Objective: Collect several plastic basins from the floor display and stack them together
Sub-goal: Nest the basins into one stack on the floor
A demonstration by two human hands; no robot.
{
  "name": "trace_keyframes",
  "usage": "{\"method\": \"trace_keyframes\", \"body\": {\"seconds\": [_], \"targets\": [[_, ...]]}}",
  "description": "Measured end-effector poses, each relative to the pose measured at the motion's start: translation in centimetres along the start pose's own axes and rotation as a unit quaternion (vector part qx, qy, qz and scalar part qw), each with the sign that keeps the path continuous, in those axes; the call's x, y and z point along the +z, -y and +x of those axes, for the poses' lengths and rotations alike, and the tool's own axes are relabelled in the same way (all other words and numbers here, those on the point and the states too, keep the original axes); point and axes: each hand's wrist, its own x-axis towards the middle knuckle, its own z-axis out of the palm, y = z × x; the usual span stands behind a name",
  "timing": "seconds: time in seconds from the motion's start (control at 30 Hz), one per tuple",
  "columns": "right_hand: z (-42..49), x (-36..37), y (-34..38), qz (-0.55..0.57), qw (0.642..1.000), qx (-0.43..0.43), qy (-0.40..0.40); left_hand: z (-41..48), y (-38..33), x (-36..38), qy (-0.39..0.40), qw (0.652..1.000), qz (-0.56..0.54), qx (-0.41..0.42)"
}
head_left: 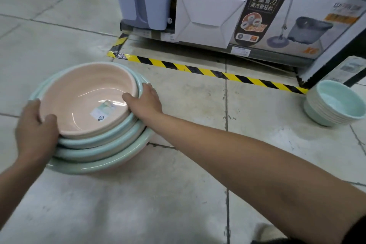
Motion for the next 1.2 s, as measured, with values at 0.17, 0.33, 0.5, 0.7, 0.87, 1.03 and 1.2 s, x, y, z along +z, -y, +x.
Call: {"method": "trace_keyframes", "body": {"seconds": [0.17,0.33,0.5,0.7,0.87,1.03,1.2], "targets": [[-0.4,0.8,-0.1,0.003,0.999,-0.018,-0.036,-3.7,-4.6,-0.7,0.023,0.998,0.056,0.009],[-0.7,1.2,-0.5,0.008,0.998,-0.023,-0.050,-4.5,-5.0,-0.7,0.017,0.999,0.047,0.007],[-0.9,-0.9,-0.6,0.035,0.999,-0.007,-0.006,-3.8,-7.2,-1.3,0.032,0.994,0.101,-0.019],[-2.6,-12.5,-3.7,0.083,0.994,0.005,-0.067,-4.3,-17.7,3.3,0.112,0.989,0.071,0.064],[-7.7,-25.2,-9.3,0.110,0.975,0.046,-0.187,-10.1,-27.7,15.8,0.275,0.953,0.007,0.129],[-14.1,-36.7,-17.3,0.123,0.938,0.110,-0.305,-20.0,-35.2,27.5,0.416,0.895,-0.002,0.159],[-19.6,-45.9,-25.6,0.130,0.888,0.169,-0.407,-28.5,-39.7,35.1,0.491,0.860,-0.026,0.139]]}}
